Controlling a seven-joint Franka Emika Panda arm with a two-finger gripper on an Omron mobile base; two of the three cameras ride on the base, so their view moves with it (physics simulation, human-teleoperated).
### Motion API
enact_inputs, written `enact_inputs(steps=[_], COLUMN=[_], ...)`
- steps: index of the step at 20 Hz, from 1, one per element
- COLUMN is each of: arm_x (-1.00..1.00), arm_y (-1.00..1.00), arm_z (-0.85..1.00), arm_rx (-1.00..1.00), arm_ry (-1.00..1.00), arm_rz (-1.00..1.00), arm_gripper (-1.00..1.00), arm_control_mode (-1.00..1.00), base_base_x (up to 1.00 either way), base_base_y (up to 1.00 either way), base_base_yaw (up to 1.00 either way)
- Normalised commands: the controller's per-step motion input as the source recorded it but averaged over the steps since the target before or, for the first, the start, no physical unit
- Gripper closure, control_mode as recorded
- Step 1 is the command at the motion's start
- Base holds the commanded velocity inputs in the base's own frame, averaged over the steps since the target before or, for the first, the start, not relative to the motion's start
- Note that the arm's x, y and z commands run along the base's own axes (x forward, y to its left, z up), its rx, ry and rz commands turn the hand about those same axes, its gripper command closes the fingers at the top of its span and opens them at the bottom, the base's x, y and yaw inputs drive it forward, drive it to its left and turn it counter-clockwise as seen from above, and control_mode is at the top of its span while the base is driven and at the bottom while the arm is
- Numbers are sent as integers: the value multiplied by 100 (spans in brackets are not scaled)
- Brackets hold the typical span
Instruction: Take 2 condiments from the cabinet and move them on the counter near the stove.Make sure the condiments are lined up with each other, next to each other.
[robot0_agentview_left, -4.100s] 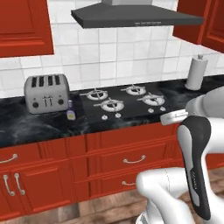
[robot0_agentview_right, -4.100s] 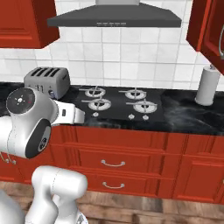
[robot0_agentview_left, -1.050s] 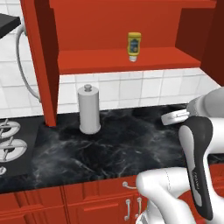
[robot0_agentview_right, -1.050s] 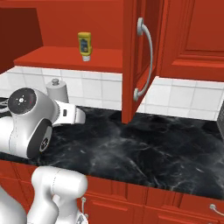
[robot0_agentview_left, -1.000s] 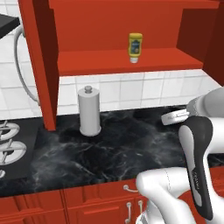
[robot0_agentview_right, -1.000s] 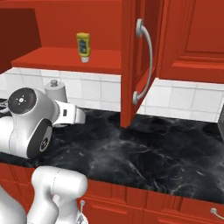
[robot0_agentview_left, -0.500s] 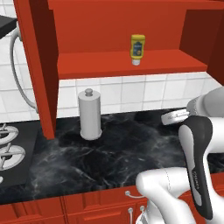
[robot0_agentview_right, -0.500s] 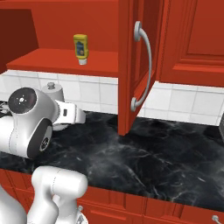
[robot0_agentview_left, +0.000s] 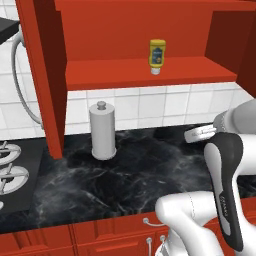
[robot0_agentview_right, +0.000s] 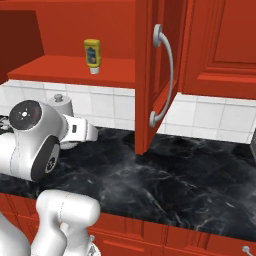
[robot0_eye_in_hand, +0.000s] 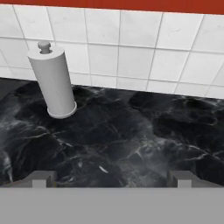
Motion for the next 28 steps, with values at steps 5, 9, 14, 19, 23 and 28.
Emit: enact_inputs(steps=[5,9,14,19,23,28], arm_x=[0,-7,1,24,33,39], arm_y=[0,0,0,4,13,14], arm_z=[1,27,41,39,42,36], arm_rx=[0,0,0,0,0,0], arm_ry=[0,-3,-5,-3,-2,-5], arm_rz=[0,0,0,0,0,0], arm_gripper=[-100,-100,-100,-100,-100,-100], arm_control_mode=[-100,-100,-100,-100,-100,-100], base_base_x=[0,0,0,0,0,0], base_base_y=[0,0,0,0,0,0], base_base_yaw=[0,0,0,0,0,0])
